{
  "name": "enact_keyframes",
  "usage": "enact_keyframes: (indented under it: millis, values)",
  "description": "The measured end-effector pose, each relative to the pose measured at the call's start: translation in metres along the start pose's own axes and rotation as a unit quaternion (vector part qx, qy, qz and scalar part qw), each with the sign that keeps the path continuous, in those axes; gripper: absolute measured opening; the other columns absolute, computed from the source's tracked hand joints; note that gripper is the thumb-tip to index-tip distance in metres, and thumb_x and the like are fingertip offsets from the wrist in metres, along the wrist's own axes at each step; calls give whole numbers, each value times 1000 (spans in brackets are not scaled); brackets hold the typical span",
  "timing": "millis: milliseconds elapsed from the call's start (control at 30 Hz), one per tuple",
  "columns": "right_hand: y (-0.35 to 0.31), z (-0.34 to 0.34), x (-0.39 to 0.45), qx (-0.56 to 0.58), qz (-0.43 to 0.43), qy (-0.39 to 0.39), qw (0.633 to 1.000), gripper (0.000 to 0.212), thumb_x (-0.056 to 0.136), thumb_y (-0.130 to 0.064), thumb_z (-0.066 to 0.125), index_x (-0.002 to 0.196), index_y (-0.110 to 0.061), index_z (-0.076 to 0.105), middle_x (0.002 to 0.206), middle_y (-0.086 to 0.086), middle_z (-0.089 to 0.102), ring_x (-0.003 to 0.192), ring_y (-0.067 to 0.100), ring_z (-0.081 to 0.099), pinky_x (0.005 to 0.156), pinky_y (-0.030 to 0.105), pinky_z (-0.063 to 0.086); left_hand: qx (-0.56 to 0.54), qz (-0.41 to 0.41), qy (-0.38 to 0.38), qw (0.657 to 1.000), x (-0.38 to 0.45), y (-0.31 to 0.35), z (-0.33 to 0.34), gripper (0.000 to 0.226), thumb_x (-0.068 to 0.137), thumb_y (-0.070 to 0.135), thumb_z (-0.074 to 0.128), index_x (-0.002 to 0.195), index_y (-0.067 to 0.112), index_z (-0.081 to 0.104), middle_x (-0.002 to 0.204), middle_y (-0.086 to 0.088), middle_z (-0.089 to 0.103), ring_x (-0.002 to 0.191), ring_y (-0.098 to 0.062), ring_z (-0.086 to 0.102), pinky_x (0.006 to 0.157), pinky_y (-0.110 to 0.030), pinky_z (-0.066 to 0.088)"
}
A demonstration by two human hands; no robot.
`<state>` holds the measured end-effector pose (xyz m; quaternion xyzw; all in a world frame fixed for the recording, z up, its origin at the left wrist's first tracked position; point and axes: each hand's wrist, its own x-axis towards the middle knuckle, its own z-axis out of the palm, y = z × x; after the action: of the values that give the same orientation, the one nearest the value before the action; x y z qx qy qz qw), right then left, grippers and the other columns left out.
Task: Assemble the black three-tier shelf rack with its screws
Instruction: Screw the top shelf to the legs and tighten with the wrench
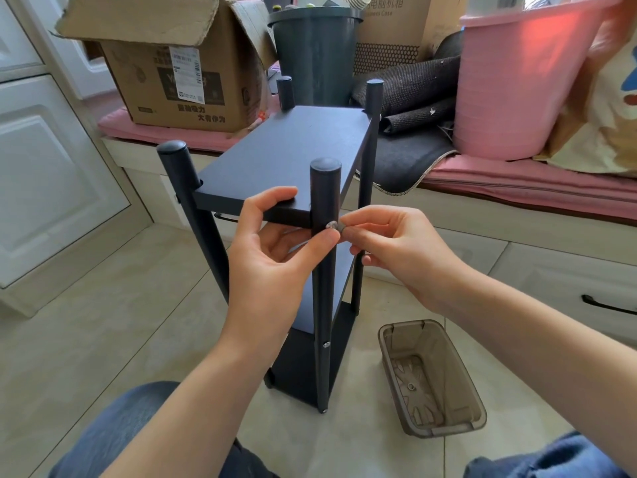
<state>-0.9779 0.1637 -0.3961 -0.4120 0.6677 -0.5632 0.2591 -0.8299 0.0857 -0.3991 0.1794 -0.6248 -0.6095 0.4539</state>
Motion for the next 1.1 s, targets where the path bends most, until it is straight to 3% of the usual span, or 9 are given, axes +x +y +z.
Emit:
enact_keyframes:
  millis: [667,867,1100]
  values:
    - [-4,11,3,6,-25,27,999,26,96,-10,62,83,-31,69,68,-16,70,67,0,61,61,16,52,-10,24,10,1000,-1,-1,3,46,78,22,82,116,31,59,100,5,76,96,-16,75,83,-15,55]
    - [-2,14,2,14,-36,33,999,25,95,-9,63,83,-29,70,68,-15,69,67,3,59,62,20,52,-1,32,5,999,-1,-3,2,43,83,15,81,118,28,58,103,0,76,98,-19,75,84,-18,56]
    - [-2,18,1,33,-24,24,999,18,94,-8,65,88,-22,74,69,-12,69,66,3,60,60,18,51,9,41,3,999,-1,-2,2,42,84,11,80,117,27,58,99,6,77,94,-14,75,81,-15,56]
